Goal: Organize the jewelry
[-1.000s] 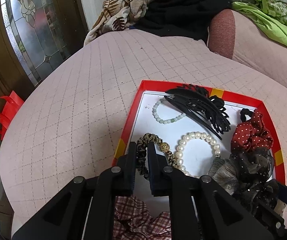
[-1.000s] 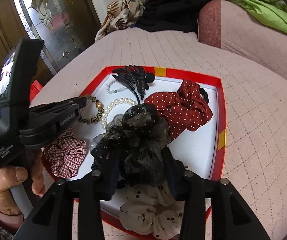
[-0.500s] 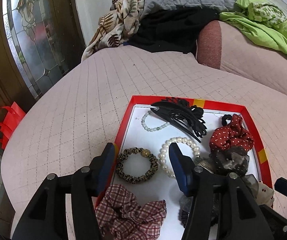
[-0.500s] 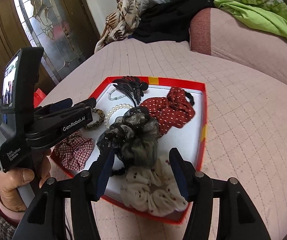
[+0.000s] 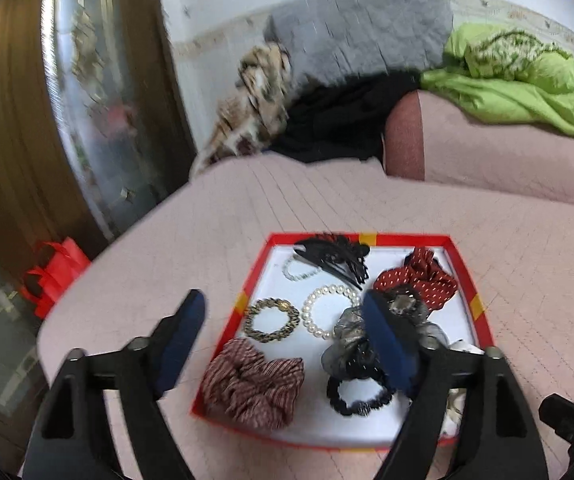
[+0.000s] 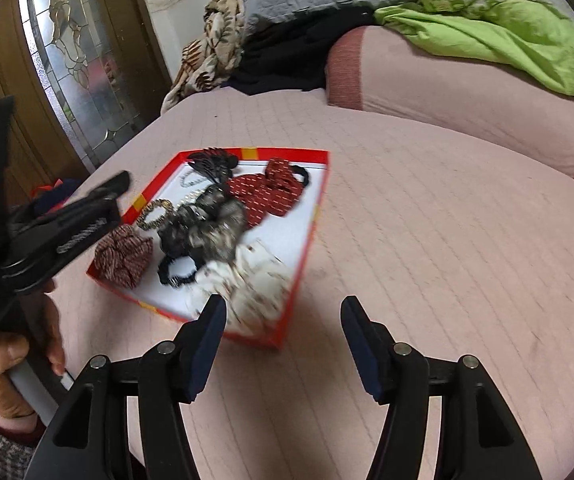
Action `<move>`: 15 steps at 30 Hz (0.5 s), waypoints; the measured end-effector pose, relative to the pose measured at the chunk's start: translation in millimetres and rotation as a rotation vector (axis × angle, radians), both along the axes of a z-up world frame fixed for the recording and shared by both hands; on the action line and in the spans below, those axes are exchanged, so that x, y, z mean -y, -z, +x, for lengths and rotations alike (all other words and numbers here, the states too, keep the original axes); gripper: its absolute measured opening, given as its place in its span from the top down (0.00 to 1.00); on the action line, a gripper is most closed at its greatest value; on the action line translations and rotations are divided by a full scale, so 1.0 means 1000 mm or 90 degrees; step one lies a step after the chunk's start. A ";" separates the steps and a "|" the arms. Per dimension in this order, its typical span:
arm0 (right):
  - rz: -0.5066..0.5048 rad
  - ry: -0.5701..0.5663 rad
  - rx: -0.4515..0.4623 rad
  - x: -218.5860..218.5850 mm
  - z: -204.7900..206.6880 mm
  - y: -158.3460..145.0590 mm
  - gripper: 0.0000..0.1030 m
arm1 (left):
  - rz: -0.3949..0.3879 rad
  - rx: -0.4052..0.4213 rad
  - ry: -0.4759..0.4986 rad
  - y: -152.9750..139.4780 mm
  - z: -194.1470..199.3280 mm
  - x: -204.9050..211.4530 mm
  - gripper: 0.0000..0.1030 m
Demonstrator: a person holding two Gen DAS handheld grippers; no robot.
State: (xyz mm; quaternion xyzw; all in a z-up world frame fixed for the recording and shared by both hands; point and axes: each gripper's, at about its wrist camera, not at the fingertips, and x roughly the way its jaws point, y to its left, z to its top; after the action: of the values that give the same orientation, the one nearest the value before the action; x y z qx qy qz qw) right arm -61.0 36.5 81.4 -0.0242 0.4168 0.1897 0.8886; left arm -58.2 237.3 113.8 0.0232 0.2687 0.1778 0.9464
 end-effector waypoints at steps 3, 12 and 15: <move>-0.011 0.010 0.014 0.013 -0.015 -0.006 0.35 | 0.024 0.048 -0.013 -0.016 -0.031 0.015 0.09; -0.032 0.046 0.065 0.033 -0.061 -0.027 0.32 | -0.021 0.072 -0.001 -0.052 -0.093 0.043 0.01; -0.040 0.060 0.093 0.036 -0.078 -0.035 0.26 | 0.003 0.089 -0.034 -0.061 -0.112 0.052 0.01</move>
State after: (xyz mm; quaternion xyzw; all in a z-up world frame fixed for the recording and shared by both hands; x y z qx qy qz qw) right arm -138.5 0.1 116.6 -0.0464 0.3574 0.1325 0.9233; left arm -170.0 185.3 174.5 0.0058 0.2021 0.2048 0.9577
